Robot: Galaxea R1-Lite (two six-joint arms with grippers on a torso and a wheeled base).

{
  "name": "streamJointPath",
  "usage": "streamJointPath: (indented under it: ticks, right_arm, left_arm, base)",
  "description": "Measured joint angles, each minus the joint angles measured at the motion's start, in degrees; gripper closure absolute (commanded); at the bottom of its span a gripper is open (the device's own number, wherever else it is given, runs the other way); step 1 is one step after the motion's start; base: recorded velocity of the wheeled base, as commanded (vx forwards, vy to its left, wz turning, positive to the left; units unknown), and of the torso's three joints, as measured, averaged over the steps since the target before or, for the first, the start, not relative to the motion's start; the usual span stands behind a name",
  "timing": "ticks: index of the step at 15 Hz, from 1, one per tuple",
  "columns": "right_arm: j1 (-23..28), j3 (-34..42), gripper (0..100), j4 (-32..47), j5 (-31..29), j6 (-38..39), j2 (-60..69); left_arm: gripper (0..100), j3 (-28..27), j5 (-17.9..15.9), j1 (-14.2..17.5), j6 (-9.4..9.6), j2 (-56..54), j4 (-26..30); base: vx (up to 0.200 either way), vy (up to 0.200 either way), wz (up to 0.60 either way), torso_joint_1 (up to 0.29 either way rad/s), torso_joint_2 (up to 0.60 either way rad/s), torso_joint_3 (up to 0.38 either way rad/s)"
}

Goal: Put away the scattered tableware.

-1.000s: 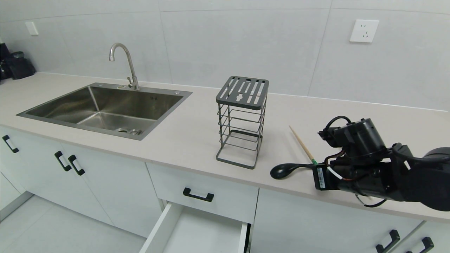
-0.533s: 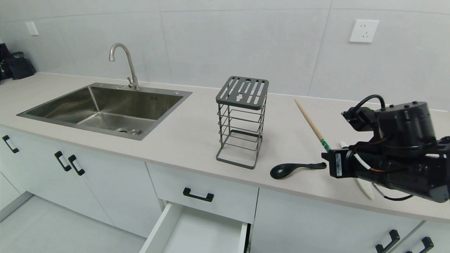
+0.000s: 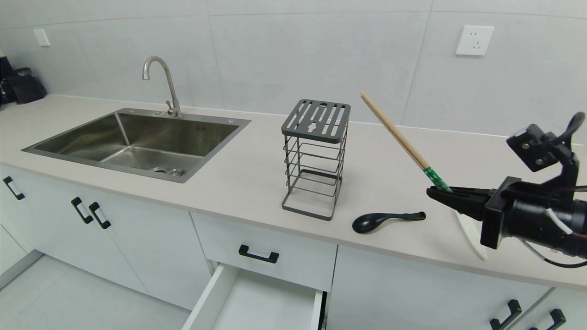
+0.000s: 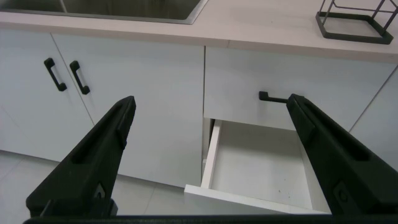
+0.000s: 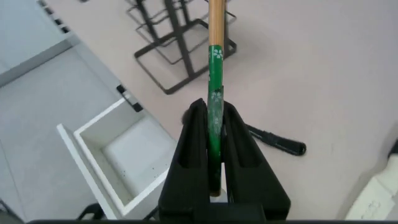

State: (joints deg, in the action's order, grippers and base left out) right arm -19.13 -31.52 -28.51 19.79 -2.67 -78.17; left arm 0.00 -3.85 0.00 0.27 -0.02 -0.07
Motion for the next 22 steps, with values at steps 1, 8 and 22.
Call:
streamJointPath:
  ticks: [1,8,22]
  right_arm:
    - [0.80,0.90,100,-0.99,1.78,-0.61,0.50]
    - [-8.09,0.91,100,-1.26,5.69,-5.56,0.99]
    - [-26.45,1.54,100,3.34,-0.09,-14.81,-7.19]
  left_arm:
    - [0,0.00,0.00,0.00,-0.02,0.00,0.00]
    - [0,0.00,-0.02,0.00,-0.02,0.00,0.00]
    - [0,0.00,-0.02,0.00,-0.02,0.00,0.00]
  base:
    - [0.000,0.000,0.00,0.000,0.00,0.000]
    - [0.000,0.000,0.00,0.000,0.00,0.000]
    - [0.000,0.000,0.00,0.000,0.00,0.000]
